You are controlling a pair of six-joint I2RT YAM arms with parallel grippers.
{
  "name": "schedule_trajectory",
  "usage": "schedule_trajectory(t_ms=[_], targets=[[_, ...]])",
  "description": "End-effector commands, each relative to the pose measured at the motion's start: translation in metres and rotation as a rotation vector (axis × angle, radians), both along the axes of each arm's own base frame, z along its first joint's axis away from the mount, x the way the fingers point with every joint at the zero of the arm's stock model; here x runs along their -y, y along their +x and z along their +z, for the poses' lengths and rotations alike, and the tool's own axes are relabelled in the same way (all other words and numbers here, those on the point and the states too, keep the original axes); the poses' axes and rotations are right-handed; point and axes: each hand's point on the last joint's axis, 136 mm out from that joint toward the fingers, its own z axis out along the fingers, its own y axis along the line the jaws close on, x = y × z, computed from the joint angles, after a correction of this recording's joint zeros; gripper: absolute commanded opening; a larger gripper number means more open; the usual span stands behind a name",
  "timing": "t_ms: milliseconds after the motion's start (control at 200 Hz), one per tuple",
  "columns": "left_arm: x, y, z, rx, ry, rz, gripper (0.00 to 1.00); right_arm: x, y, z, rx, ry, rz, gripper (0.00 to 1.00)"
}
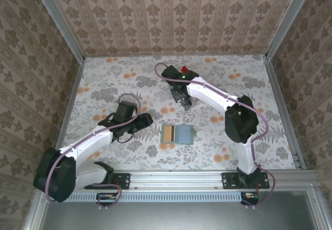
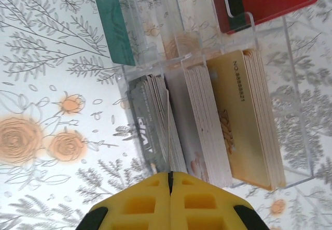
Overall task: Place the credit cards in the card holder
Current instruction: Pick up the credit card from the storage box, then pass the credit card.
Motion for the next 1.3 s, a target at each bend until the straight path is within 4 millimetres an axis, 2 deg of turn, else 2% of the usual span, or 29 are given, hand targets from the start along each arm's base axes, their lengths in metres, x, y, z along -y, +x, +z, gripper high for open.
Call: schedule_trajectory(t_ms=[0,180,350,545,650,795,1055,1295], targets=[[0.017,0.016,0.027,0.052,-0.079,-0.026,0.71,-0.010,-0.013,0.019,-0.033,0.202,-0.029,0.00],[0.042,0.028,0.048,0.073,-0.193,-0.077,0.73,-0.016,-0.022,0.035,-0.069,0.488,-0.084,0.00],[0.069,0.042,0.073,0.087,-0.322,-0.138,0.74,-0.025,-0.035,0.061,-0.079,0.795,-0.105,0.00],[0.097,0.057,0.103,0.109,-0.484,-0.194,0.74,-0.034,-0.053,0.079,-0.104,1.028,-0.126,0.00],[0.107,0.063,0.111,0.103,-0.540,-0.209,0.72,-0.037,-0.061,0.083,-0.123,1.106,-0.144,0.00],[0.111,0.068,0.116,0.107,-0.571,-0.201,0.71,-0.038,-0.066,0.085,-0.132,1.169,-0.164,0.00],[0.116,0.063,0.123,0.092,-0.633,-0.228,0.56,-0.040,-0.066,0.086,-0.153,1.234,-0.171,0.00],[0.117,0.062,0.123,0.070,-0.645,-0.221,0.49,-0.044,-0.065,0.082,-0.185,1.286,-0.206,0.00]])
